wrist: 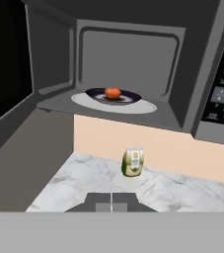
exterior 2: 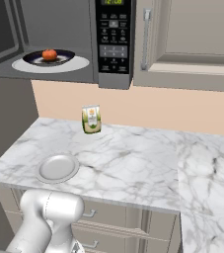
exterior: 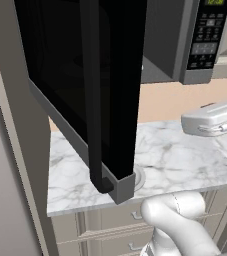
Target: Pick the squash from the counter and place it in the microwave. Then turn on the microwave.
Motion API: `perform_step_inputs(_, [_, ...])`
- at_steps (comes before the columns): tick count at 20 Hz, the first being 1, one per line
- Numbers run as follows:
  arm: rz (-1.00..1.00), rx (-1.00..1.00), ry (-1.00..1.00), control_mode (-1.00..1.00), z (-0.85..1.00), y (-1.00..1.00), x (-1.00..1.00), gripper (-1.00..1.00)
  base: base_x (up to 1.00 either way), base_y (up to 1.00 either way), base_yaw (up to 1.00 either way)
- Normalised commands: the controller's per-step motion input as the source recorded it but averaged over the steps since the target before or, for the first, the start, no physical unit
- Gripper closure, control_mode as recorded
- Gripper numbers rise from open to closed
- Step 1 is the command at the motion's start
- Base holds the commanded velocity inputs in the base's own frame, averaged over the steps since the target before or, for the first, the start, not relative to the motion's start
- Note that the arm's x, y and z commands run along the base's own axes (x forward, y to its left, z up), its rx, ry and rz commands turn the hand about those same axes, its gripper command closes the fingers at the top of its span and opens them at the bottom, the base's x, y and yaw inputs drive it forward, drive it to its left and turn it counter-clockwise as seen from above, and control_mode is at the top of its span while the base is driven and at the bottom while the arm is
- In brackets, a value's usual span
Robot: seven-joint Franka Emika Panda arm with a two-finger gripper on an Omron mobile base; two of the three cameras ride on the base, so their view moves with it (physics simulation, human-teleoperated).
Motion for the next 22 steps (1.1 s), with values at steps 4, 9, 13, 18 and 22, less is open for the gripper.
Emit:
perform_step_inputs(4, [0.0,-0.02,-0.06,-1.0,0.0,0.0,-0.33,1.0,0.0,0.0,0.0])
perform_step_inputs(9, [0.0,-0.01,-0.06,-1.0,0.0,0.03,-0.31,1.0,0.0,0.0,0.0])
perform_step_inputs(13, [0.0,0.0,-0.06,-1.0,0.0,0.08,-0.28,1.0,0.0,0.0,0.0])
perform_step_inputs(18, [0.0,0.0,-0.08,-1.0,0.02,0.09,-0.3,1.0,0.0,0.0,0.0])
perform_step_inputs(22, [0.0,0.0,-0.07,-1.0,0.01,0.12,-0.25,1.0,0.0,0.0,0.0])
